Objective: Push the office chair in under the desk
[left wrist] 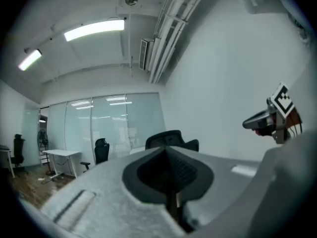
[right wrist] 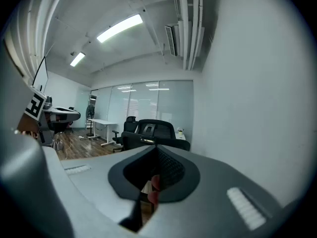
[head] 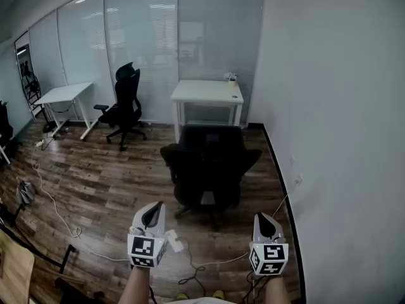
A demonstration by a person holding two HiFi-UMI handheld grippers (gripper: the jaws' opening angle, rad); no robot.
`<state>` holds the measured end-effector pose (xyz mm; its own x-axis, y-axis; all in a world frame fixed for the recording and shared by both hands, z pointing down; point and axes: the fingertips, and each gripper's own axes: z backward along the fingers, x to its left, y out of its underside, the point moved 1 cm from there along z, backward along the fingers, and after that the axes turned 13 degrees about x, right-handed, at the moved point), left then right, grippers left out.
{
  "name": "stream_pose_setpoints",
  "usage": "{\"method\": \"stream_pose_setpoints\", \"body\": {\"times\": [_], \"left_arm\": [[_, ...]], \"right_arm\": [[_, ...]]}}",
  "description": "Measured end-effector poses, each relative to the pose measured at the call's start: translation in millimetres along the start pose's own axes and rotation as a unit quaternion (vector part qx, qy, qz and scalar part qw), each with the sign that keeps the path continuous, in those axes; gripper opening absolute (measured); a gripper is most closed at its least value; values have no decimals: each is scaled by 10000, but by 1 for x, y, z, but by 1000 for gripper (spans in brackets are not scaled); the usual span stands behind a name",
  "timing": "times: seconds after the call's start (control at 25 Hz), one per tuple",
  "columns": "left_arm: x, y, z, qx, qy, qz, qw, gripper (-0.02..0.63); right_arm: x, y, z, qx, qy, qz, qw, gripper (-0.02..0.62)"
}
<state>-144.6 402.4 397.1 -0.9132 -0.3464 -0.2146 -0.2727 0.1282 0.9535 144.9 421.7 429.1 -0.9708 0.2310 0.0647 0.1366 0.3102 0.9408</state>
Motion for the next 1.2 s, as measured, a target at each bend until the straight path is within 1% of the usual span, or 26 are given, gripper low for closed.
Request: {"method": "stream_pose_setpoints", "body": {"times": [0.36, 0.56, 1.0, 1.04, 1.08, 1.2], "left_arm": [[0, -1, 11, -41, -54, -7, 10000, -2], [-5, -2, 13, -55, -65, -61, 9999, -2], [-20, 0, 15, 44, 25, -102, 9999, 0], [-22, 1, 14, 57, 37, -92, 9999, 3], [-22, 1, 14, 68, 42, -79, 9999, 23], [-23, 1, 15, 81, 34, -86, 9999, 32]], "right_arm": [[6, 0, 6, -53, -58, -34, 10000, 0], [6, 0, 10, -135, -13, -11, 9999, 0], [3, 9, 18, -114, 45, 24, 9999, 6], [3, 9, 18, -116, 30, 35, 9999, 9], [3, 9, 18, -117, 9, 42, 9999, 9], [4, 9, 18, -129, -62, 32, 9999, 15]]}}
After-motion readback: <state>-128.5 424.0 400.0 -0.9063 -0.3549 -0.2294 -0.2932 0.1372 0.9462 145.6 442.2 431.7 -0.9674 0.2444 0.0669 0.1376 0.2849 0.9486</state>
